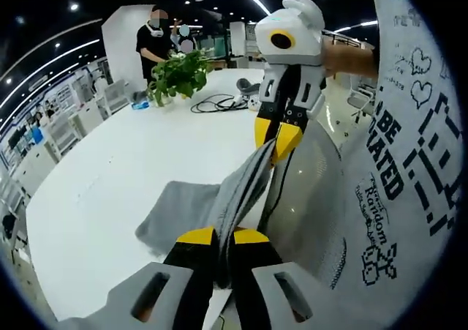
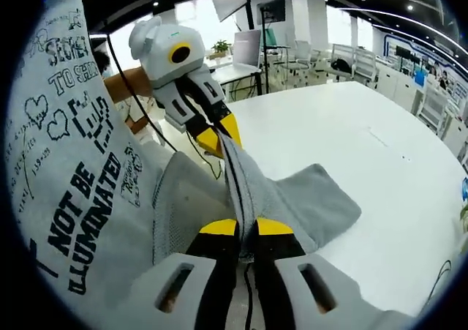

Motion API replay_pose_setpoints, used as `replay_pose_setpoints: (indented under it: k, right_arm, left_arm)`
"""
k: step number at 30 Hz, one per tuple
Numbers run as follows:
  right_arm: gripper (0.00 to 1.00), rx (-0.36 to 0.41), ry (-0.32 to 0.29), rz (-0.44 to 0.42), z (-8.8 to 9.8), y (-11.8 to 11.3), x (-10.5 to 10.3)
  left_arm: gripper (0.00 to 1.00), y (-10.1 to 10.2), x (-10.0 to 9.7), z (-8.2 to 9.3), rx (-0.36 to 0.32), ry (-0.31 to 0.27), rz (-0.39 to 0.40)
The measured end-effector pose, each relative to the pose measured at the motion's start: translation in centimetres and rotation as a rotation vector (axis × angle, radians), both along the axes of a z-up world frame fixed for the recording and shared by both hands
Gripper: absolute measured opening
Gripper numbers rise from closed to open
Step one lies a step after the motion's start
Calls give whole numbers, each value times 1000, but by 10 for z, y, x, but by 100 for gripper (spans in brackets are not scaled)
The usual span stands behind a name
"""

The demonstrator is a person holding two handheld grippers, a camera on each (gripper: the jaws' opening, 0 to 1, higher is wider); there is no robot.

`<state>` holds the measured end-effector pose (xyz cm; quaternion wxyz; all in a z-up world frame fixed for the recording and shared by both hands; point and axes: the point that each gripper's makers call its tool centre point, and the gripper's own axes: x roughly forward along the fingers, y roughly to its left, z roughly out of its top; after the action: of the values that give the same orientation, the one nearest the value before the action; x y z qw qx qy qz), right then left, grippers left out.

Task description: Fold the towel on the table until its edges align and the towel forms a compact rectangular stack.

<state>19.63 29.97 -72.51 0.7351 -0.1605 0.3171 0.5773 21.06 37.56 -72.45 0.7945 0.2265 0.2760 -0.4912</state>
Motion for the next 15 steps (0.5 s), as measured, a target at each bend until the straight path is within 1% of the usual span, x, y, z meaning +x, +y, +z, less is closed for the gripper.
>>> replay_pose_setpoints:
  k: [6,9,15]
  right_arm:
    - [4,1,14,7,1,4,-6]
    - [4,1,15,11,2,5,-7]
    - [4,5,20,-2,1,5,2]
  left_arm:
    - [7,2,-6,-2,-17,41,2]
    - [7,3,-7,-2,-18,47,0]
    - [7,3,-1,-5,-21,57,2]
